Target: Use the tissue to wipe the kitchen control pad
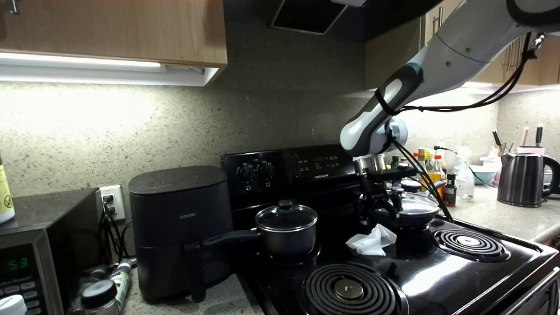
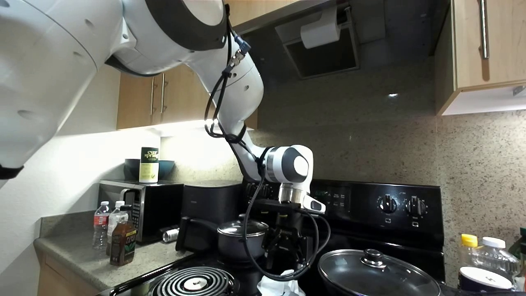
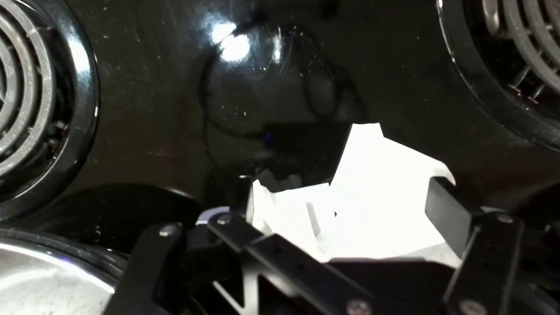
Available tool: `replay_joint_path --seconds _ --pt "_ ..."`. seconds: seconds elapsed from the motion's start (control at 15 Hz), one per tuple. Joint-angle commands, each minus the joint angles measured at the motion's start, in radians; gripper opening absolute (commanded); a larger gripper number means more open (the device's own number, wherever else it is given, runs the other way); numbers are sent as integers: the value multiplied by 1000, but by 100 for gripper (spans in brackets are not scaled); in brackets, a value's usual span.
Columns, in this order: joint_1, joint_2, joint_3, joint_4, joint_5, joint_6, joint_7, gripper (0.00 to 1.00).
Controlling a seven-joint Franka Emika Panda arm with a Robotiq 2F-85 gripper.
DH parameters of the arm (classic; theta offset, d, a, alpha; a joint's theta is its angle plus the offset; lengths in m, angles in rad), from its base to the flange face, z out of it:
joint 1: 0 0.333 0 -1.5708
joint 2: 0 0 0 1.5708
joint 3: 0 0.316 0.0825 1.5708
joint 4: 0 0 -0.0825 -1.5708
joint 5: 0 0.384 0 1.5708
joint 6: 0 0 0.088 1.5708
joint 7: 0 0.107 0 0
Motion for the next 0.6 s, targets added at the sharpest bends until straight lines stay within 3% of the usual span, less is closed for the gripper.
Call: replay_joint_path --seconds 0.0,0.33,0.4,0.53 --pt "5 23 2 21 -11 -10 1 100" --pt "29 93 5 88 -42 -78 22 100" --pt "34 105 7 102 -44 -91 24 84" --pt "50 127 6 131 -56 -113 35 67"
